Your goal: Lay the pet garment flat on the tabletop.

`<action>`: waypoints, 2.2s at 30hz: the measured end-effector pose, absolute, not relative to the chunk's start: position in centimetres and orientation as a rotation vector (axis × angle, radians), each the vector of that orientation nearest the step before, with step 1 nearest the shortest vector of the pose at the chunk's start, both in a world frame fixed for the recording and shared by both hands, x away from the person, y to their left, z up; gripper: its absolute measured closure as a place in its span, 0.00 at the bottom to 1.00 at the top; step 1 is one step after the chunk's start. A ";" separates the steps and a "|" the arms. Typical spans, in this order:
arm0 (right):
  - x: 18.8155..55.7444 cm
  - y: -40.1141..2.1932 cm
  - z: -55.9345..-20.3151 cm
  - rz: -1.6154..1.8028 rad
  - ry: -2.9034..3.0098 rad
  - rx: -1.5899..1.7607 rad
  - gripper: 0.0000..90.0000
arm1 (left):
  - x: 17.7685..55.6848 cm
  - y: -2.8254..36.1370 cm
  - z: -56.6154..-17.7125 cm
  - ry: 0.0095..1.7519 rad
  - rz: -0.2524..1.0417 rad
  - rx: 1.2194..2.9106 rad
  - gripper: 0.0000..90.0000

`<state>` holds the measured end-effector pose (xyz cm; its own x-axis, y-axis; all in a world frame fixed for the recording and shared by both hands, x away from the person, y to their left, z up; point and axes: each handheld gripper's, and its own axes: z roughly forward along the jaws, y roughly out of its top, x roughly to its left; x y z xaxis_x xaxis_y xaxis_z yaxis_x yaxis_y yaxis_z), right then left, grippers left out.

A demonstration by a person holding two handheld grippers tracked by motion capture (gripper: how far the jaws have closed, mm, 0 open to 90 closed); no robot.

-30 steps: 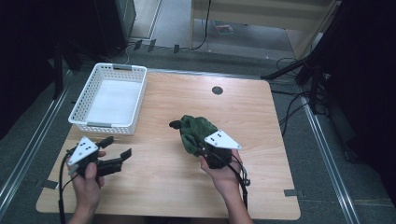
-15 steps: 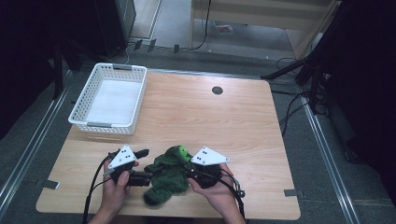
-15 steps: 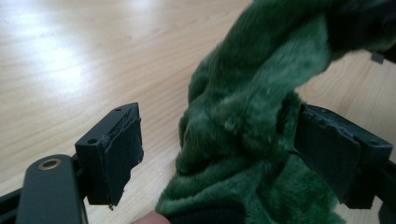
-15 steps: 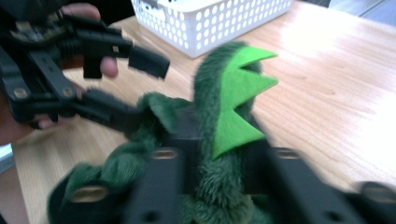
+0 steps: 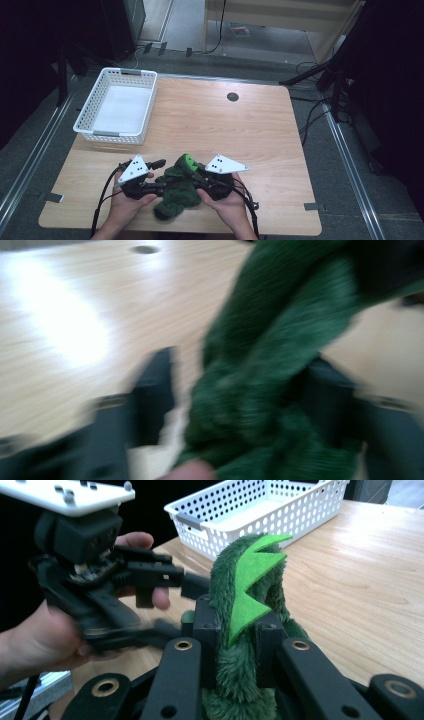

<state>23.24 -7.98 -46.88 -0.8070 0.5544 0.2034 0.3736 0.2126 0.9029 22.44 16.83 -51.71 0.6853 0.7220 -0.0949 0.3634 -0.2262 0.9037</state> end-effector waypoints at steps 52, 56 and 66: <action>26.1 -7.0 -51.4 1.676 2.094 1.025 0.40 | 24.1 21.8 -51.5 1.016 0.108 1.602 0.97; 27.0 -4.9 -51.4 1.553 2.201 0.956 0.42 | 24.0 21.5 -51.4 0.999 0.109 1.606 0.97; 27.8 -6.8 -48.7 1.513 2.058 0.982 0.97 | 23.5 20.8 -50.6 0.941 0.066 1.601 0.97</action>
